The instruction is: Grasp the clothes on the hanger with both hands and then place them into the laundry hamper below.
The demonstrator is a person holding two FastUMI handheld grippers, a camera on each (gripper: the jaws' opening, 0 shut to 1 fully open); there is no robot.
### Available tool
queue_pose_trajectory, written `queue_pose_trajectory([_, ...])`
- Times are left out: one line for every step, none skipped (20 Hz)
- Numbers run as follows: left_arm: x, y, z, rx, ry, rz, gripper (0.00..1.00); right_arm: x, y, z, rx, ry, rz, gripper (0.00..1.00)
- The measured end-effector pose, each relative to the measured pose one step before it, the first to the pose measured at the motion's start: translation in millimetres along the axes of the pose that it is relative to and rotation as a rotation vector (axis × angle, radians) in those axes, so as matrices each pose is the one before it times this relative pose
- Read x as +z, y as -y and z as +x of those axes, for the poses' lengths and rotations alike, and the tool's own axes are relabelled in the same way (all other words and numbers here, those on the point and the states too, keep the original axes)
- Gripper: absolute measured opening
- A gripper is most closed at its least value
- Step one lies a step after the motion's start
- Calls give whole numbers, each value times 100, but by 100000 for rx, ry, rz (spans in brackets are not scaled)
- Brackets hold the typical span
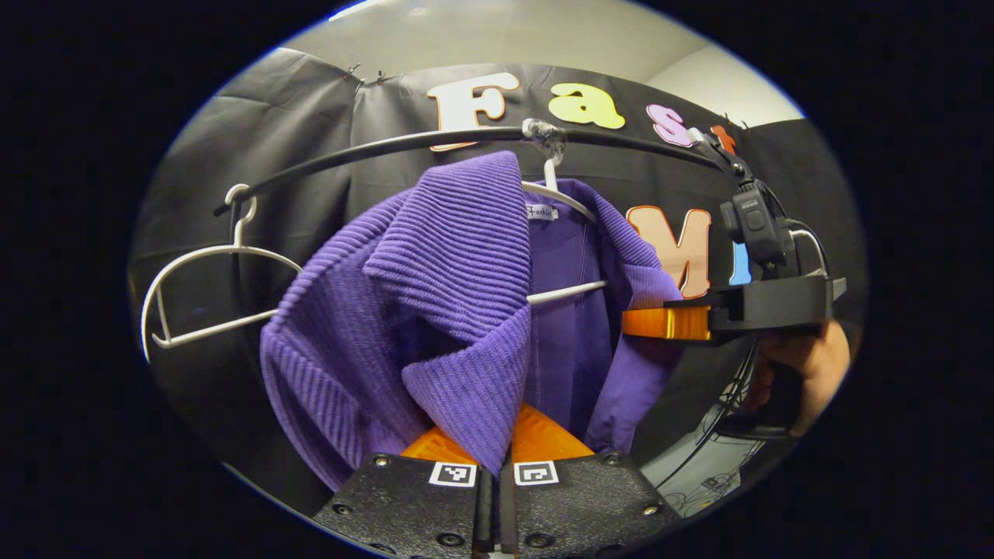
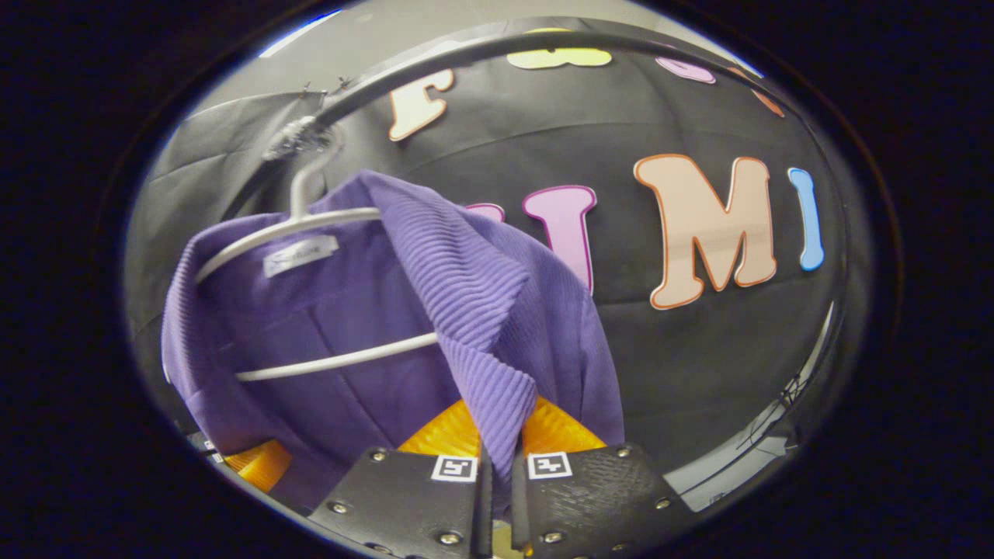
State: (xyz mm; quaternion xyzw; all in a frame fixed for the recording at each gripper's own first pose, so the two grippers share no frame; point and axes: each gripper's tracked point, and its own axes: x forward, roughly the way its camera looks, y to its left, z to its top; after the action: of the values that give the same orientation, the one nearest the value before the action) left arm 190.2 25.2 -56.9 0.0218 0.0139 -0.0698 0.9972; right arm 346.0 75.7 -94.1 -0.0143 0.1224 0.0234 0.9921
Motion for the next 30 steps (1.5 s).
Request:
queue_pose_trajectory([585,-424,-736,513,1604,-890,4,287,-26,-821,702,74,-1654,10])
queue_pose_trajectory([664,-144,-757,-850,788,-494,4,580,-292,-806,1654,335,101,5])
queue_pose_trajectory([475,-131,-1031,-777,42,-360,2,-602,-412,79,1943,-1907,120,1])
queue_pose_trajectory([968,-169,-911,-521,803,-132,4,-375,-412,-383,1608,-1969,50,0])
queue_pose_trajectory([862,-633,-804,332,263,-1484,1,208,186,-556,-1022,-141,400,1])
queue_pose_trajectory([706,-531,-684,432,-788,-2669,1,356,-93,-739,-551,412,817,2])
queue_pose_trajectory([531,-346,-726,-1,-1643,-3108,2,545,-258,-489,965,873,758,0])
queue_pose_trajectory([644,-425,-755,348,-1306,-2111,1,387,-284,-288,396,598,-1131,5])
queue_pose_trajectory([740,-440,-734,280,-2077,-653,1,329,-464,-338,1485,-30,-2053,5])
queue_pose_trajectory([682,-424,-648,369,-1019,240,1,319,-262,-242,602,161,-1675,1])
queue_pose_trajectory([1081,-500,-477,546,599,721,1,599,-140,-287,31,1458,-2181,0])
queue_pose_trajectory([1211,-545,-405,848,1095,1160,1,623,266,-203,-1577,1751,-2396,1])
queue_pose_trajectory([1153,-632,-359,1099,959,1004,1,357,199,-32,-949,585,-1729,0])
queue_pose_trajectory([753,-551,-111,1316,284,609,1,221,278,-5,-1652,933,-1886,1])
queue_pose_trajectory([359,-459,-144,712,-465,95,1,503,697,-30,-2293,1649,-3053,1])
queue_pose_trajectory([412,-510,44,830,-138,60,1,521,391,-112,-1172,1063,-2736,2])
queue_pose_trajectory([645,-727,27,872,1526,682,1,529,610,223,-1200,579,-1511,2])
queue_pose_trajectory([663,-616,194,765,1389,1303,1,99,790,359,-1723,630,-817,1])
queue_pose_trajectory([376,-564,309,436,663,1277,1,296,596,200,-1422,880,-203,5])
queue_pose_trajectory([316,-699,405,218,166,-119,1,195,442,242,-1176,642,57,5])
queue_pose_trajectory([250,-745,534,-37,116,-1177,1,365,451,370,-1401,881,63,1])
queue_pose_trajectory([54,-687,653,23,-589,-1777,1,360,585,331,-1549,1219,-135,5])
queue_pose_trajectory([-40,-889,645,459,-110,-1098,2,222,467,404,-1724,978,-643,1])
queue_pose_trajectory([49,-839,788,621,-34,-1056,1,376,387,539,-1004,1017,-836,1])
queue_pose_trajectory([-89,-347,754,-493,-254,-239,1,301,138,663,-600,765,-925,1])
queue_pose_trajectory([35,-338,742,-175,15,936,1,-19,92,521,-551,235,-478,1])
queue_pose_trajectory([-39,-582,676,214,156,904,1,343,-16,456,-209,734,747,1])
queue_pose_trajectory([-114,-368,822,-48,-251,1735,1,227,239,538,-1405,895,-36,2])
queue_pose_trajectory([103,-413,847,291,637,2120,1,168,406,581,-1232,270,360,2])
queue_pose_trajectory([-42,-349,871,-388,-186,2742,1,-126,274,691,-1104,82,620,0])
